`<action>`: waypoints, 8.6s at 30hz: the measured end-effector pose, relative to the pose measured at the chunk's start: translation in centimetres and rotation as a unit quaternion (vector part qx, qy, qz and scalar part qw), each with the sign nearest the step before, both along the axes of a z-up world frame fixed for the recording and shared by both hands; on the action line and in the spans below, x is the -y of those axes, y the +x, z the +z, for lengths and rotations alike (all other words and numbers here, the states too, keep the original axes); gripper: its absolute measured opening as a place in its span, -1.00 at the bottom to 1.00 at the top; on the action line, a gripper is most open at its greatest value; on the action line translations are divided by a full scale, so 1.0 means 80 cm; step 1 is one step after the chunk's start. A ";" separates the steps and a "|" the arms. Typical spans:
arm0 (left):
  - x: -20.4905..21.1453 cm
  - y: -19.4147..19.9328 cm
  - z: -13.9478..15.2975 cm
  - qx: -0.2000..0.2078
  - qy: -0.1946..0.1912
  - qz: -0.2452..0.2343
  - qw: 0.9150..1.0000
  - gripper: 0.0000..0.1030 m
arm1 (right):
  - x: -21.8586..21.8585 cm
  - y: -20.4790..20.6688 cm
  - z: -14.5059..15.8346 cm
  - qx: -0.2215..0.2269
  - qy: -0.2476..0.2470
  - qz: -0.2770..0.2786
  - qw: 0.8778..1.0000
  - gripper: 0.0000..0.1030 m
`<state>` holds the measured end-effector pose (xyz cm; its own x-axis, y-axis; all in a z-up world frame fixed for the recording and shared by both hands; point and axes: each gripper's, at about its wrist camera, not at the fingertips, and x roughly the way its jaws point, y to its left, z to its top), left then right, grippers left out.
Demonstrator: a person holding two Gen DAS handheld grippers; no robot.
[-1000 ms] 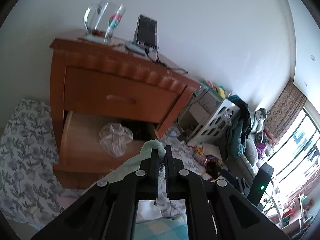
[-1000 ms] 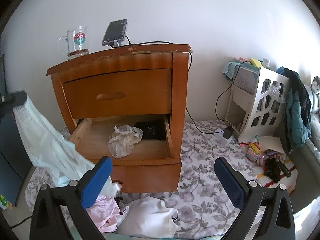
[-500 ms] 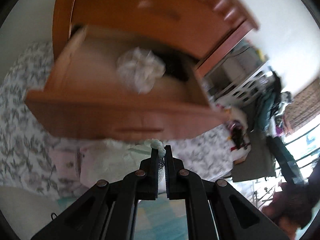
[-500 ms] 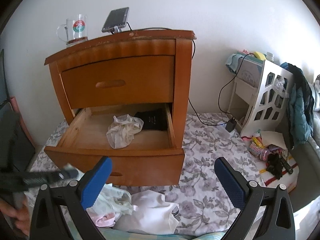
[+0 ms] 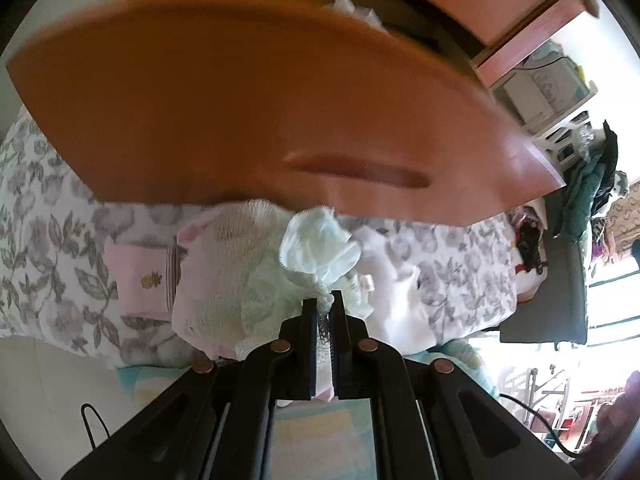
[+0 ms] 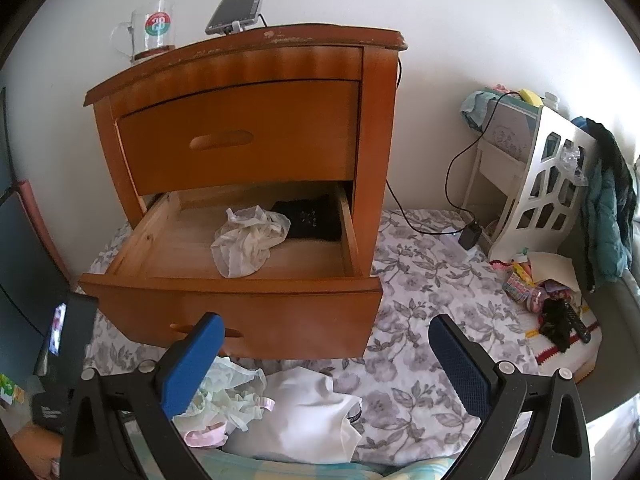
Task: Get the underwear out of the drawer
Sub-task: 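Lower the lace cloth onto the pink cloth and open the left gripper, then move the left gripper back into the drawer toward the white cloth, then lower the open left gripper onto the white cloth in the drawer, then close the left gripper on the white lace cloth, then lift the white lace cloth out of the drawer and carry it toward the bed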
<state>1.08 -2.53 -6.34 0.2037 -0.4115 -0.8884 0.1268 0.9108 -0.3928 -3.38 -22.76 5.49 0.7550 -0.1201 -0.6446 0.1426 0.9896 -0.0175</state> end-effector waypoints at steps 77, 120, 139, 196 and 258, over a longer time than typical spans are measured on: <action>-0.090 0.026 0.161 0.210 0.025 0.113 0.971 0.79 | 0.009 0.054 -0.031 -0.036 -0.015 -0.003 0.999 1.00; -0.044 0.185 0.093 0.140 0.019 0.039 0.989 0.79 | 0.059 0.193 -0.091 -0.062 -0.024 -0.030 0.997 1.00; 0.066 0.240 0.064 0.043 0.080 -0.070 0.993 0.78 | 0.074 0.188 -0.088 -0.045 -0.003 -0.019 0.999 1.00; 0.111 0.291 0.015 -0.026 0.072 -0.025 0.997 -0.77 | 0.100 0.182 -0.103 -0.045 0.028 -0.037 0.998 1.00; -0.039 0.132 0.130 0.073 -0.018 0.038 0.996 -0.12 | 0.039 0.022 0.011 0.006 0.008 -0.038 0.999 1.00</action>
<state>11.66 0.61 4.05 0.3616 -0.4209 -0.8319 0.1168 0.9057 -0.4075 -1.66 -25.85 6.34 0.7522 -0.1672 -0.6373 0.2179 0.9760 0.0011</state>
